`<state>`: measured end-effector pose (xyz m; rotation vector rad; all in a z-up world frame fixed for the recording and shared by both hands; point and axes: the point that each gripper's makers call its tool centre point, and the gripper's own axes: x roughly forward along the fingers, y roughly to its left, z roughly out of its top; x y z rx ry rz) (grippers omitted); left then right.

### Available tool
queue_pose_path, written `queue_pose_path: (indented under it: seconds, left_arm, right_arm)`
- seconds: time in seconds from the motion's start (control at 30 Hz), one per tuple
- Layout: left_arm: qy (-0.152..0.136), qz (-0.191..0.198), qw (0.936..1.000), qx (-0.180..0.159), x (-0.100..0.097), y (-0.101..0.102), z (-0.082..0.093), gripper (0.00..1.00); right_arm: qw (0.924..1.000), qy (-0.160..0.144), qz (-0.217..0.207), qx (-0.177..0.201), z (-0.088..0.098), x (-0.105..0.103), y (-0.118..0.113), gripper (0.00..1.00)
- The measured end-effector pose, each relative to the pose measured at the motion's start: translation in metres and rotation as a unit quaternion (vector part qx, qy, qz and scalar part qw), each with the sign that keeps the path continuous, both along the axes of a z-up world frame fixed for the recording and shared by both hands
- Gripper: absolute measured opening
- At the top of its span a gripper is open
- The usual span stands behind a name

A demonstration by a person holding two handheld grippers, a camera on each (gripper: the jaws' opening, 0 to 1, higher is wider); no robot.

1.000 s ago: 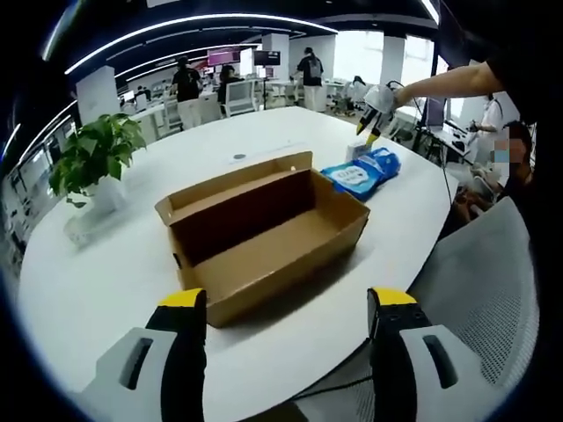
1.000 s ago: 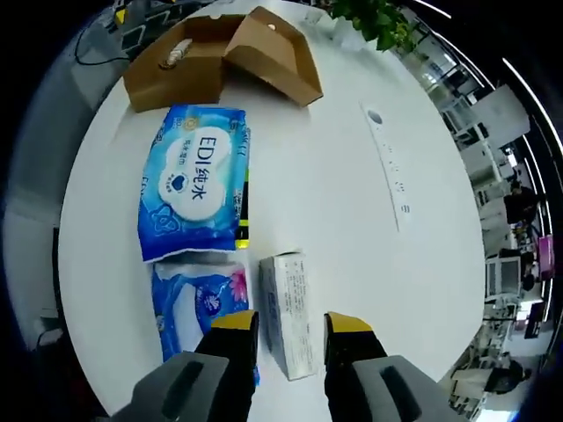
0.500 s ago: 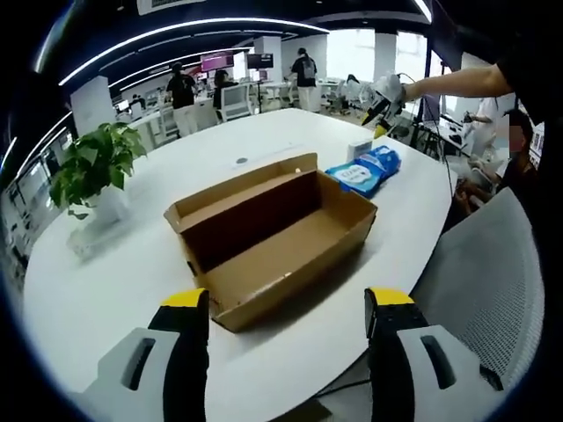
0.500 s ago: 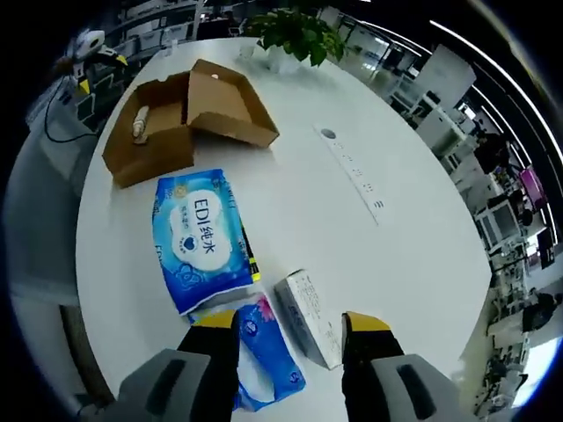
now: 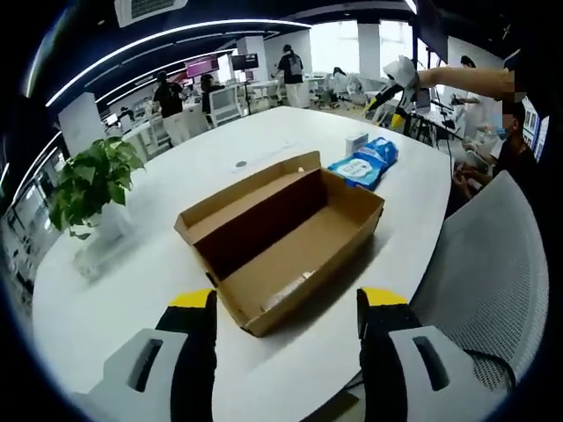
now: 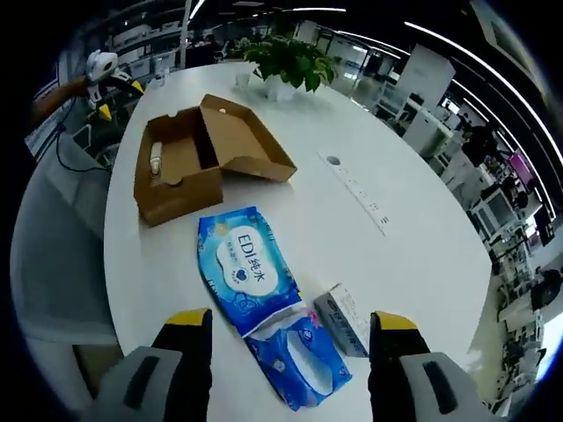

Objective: Operate the shoe box by opening the lid, removing the specified soft item, and placing it in the target area until the item is outside and the box remains undamaged.

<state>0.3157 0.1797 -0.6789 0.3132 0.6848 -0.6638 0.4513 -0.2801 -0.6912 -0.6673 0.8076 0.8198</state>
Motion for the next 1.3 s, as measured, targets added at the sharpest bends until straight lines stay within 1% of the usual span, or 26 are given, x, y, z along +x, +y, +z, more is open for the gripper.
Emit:
queue_pose_path:
  seconds: [0.1,0.17,0.23,0.27,0.3,0.43,0.53,0.6,0.7,0.8,0.97,1.1,1.17,1.3]
  left_arm:
    - [0.001,0.000,1.0000,-0.008,0.004,0.001,0.004,0.58]
    - [0.006,-0.007,0.9999,-0.006,0.008,0.002,0.005,0.56]
    - [0.007,-0.014,0.9999,-0.003,0.011,0.003,0.006,0.56]
    - [0.008,-0.020,0.9998,0.001,0.012,0.003,0.006,0.56]
    - [0.008,-0.025,0.9996,0.006,0.014,0.003,0.005,0.56]
    - [0.014,-0.048,0.9985,0.025,0.018,0.003,0.003,0.56]
    - [0.019,-0.065,0.9971,0.033,0.022,0.000,0.001,0.56]
    - [0.023,-0.073,0.9963,0.038,0.026,-0.001,0.000,0.56]
    - [0.028,-0.085,0.9951,0.042,0.031,-0.004,-0.001,0.55]
    - [0.032,-0.101,0.9931,0.050,0.033,-0.008,-0.003,0.54]
    - [0.044,-0.138,0.9869,0.072,0.037,-0.016,-0.010,0.55]
    - [0.051,-0.153,0.9838,0.080,0.046,-0.020,-0.014,0.54]
    - [0.053,-0.161,0.9819,0.084,0.051,-0.021,-0.014,0.54]
    - [0.055,-0.181,0.9780,0.087,0.059,-0.025,-0.015,0.54]
  right_arm:
    - [0.9997,-0.005,-0.016,0.016,0.010,-0.010,0.008,0.81]
    - [0.9987,-0.014,-0.029,0.038,0.020,-0.016,0.016,0.84]
    - [0.9977,-0.018,-0.040,0.052,0.025,-0.018,0.019,0.87]
    - [0.9963,-0.022,-0.049,0.067,0.029,-0.021,0.023,0.88]
    - [0.9957,-0.023,-0.050,0.075,0.032,-0.024,0.026,0.89]
    - [0.9932,-0.035,-0.062,0.091,0.041,-0.039,0.035,0.94]
    - [0.9896,-0.041,-0.079,0.113,0.047,-0.049,0.042,0.99]
    - [0.9872,-0.045,-0.088,0.125,0.050,-0.055,0.045,1.00]
    - [0.9842,-0.055,-0.105,0.132,0.054,-0.061,0.045,1.00]
    - [0.9816,-0.051,-0.113,0.146,0.055,-0.073,0.050,1.00]
    - [0.9818,-0.058,-0.111,0.143,0.056,-0.090,0.055,1.00]
    - [0.9778,-0.056,-0.120,0.163,0.060,-0.104,0.063,1.00]
    - [0.9773,-0.055,-0.119,0.167,0.062,-0.112,0.067,1.00]
    - [0.9730,-0.057,-0.128,0.183,0.062,-0.122,0.073,1.00]
